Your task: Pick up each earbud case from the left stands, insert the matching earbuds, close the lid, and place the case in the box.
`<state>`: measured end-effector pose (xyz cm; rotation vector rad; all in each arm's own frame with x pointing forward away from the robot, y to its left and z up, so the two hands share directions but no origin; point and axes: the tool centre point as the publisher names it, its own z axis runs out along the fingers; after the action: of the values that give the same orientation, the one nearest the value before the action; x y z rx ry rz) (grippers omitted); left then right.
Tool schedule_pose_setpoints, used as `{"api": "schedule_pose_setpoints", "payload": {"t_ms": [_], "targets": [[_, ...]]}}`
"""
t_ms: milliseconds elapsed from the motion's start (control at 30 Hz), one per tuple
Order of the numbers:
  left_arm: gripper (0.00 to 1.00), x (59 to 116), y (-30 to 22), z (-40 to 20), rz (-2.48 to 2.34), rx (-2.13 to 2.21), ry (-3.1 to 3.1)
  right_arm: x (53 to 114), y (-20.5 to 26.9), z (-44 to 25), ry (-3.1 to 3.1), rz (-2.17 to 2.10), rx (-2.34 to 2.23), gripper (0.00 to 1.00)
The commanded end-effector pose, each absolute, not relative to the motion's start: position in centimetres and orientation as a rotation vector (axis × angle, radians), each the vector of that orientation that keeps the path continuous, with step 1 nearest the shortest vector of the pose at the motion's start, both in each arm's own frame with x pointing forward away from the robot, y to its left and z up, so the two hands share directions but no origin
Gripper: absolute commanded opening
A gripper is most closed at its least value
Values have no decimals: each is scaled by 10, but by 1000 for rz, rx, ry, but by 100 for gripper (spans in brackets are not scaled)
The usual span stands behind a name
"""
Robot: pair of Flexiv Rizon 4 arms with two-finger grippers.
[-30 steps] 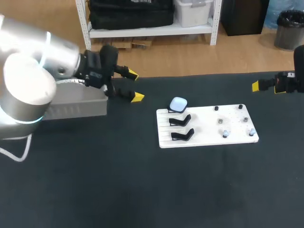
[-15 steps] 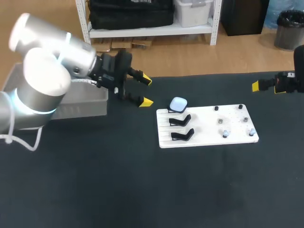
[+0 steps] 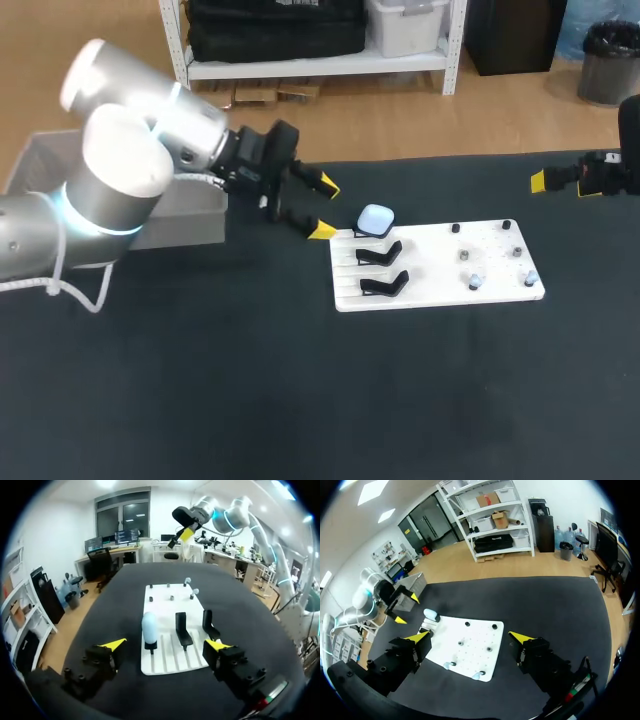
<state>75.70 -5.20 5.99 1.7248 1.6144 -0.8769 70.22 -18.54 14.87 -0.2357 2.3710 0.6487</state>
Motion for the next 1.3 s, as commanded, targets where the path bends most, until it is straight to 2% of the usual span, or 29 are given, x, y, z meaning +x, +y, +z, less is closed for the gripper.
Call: {"api": "schedule_pose_setpoints", "payload": {"t_ms": [33, 167, 200, 233, 300, 433, 533, 833, 933, 1000, 1033, 1300], "targets": [[91, 766, -60, 52, -896, 1739, 1607, 701, -186, 149, 2372, 649, -237, 100], [75, 774, -66, 46, -883, 1733, 1600, 701, -186, 149, 2372, 649, -237, 100], [65, 776, -67, 45, -883, 1732, 1600, 701, -186, 149, 2372, 649, -237, 100], [60, 778, -68, 44, -884, 1728, 1599, 701, -186, 149, 2372, 649, -237, 100], [54, 780, -69, 43, -892, 1725, 1592, 701, -186, 149, 2372, 649, -237, 100], [56, 780, -73, 39, -916, 1728, 1571, 701, -186, 149, 2372, 649, -237, 100], [49, 780, -74, 37, -941, 1719, 1567, 701, -186, 149, 2372, 649, -237, 100], [49, 780, -79, 30, -989, 1668, 1575, 701, -186, 149, 2372, 649, -237, 100], [50, 780, -80, 31, -995, 1635, 1572, 701, -186, 149, 2372, 649, -237, 100], [58, 780, -81, 31, -1007, 1612, 1572, 701, -186, 149, 2372, 649, -237, 100], [58, 780, -81, 31, -1012, 1603, 1571, 701, -186, 149, 2372, 649, -237, 100], [49, 780, -86, 32, -1048, 1572, 1562, 701, -186, 149, 2372, 649, -237, 100]]}}
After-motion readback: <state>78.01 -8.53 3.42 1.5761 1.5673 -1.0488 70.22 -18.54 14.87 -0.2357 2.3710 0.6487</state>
